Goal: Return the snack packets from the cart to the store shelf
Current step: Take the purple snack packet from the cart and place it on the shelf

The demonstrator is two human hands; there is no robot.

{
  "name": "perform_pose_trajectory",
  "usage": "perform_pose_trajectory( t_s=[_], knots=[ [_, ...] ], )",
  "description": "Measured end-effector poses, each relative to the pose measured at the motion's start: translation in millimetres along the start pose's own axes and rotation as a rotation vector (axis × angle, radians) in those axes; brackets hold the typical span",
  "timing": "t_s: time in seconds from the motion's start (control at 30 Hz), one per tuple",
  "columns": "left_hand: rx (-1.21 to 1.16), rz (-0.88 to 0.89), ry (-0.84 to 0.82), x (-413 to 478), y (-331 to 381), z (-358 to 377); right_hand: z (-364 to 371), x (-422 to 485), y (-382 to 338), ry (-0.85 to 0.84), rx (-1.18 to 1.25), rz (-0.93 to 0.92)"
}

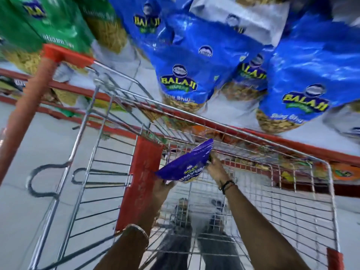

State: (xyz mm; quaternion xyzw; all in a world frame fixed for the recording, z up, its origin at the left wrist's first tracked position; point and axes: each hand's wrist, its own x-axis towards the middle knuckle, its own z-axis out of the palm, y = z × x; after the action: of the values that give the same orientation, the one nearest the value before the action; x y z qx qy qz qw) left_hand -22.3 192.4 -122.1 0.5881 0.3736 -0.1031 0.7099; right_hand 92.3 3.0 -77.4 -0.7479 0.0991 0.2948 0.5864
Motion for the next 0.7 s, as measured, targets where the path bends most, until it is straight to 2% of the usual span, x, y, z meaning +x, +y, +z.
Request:
perform_pose_trajectory(
  t_s=[0.13, 0.23, 0.33, 0.43, 0.5, 0.63, 0.7],
  knots=[
    [-0.149, -0.051, 0.112, 7, 8, 9, -4, 5, 7, 0.01, -0.023, -0.049],
    [-0.047, 0.019, 0.143, 4, 24, 16, -9, -3, 8, 0.038, 0.041, -0.022],
    [-0.097, -0.033, 0.167, 1, 41, 20, -14, -20, 8, 0.112, 0.006, -0.007],
    [-0.018, -0.045, 0.134, -15, 69, 24, -21, -46, 0, 0.148, 0.048, -0.066],
    [-0.068, -0.073, 0.067, -33, 88, 28, -27, -66, -14, 0.155, 0.079, -0.111],
    [-0.09, 0.09, -0.006, -75, 147, 40, -46, -117, -71, 0.149, 0.156, -0.245],
    [-0.199, 0.131, -0.077, -97, 181, 46, -56, -142, -102, 0.153, 0.214, -0.332]
  ],
)
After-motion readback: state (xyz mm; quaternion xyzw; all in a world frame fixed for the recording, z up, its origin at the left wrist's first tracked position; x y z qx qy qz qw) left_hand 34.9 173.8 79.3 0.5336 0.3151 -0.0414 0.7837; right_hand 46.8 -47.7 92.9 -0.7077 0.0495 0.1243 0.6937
